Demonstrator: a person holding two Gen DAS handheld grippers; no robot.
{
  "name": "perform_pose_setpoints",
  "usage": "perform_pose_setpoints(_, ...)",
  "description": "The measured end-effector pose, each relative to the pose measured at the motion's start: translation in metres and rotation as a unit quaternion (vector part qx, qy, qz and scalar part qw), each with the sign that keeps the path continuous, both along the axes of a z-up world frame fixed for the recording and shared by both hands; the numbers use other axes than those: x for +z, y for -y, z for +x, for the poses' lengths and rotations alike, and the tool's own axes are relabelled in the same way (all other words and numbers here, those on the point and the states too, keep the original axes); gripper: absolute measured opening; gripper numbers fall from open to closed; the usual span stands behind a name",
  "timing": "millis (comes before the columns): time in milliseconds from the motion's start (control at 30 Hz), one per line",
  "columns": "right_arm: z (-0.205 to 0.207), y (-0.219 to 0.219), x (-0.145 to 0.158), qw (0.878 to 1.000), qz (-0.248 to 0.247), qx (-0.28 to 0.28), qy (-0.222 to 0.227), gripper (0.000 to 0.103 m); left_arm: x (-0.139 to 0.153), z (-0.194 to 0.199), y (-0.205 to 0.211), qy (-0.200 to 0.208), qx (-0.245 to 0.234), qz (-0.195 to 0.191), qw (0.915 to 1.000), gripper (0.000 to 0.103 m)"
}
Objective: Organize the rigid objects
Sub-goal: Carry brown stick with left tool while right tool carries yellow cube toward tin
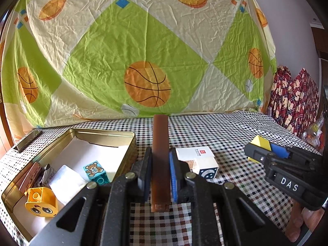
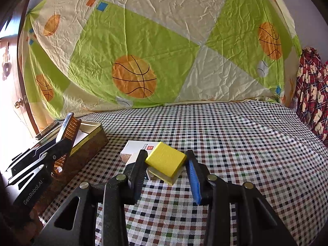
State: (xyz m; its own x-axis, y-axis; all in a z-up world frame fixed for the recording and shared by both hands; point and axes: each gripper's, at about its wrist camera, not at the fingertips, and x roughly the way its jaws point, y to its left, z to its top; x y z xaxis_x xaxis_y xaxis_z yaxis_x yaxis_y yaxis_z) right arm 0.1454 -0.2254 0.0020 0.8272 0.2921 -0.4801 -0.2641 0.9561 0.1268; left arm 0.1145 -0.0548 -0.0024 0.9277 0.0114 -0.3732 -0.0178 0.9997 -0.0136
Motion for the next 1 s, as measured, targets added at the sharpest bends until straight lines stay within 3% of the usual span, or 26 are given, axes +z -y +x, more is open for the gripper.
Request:
perform_pose_setpoints(467,-0.018,-0.002,0.009,0.999,-0.004,-0.005,0.051,0.04,0.005,-0.015,-0.004,0.029,0.015,-0.002,0.9995,0.014)
perform_pose_setpoints(1000,-0.024,-0.002,0.013,0.998,0.0,0.003,0.064,0.04,0.007,-0.023,-0.011,0.038,0.023,-0.006,0.999,0.014)
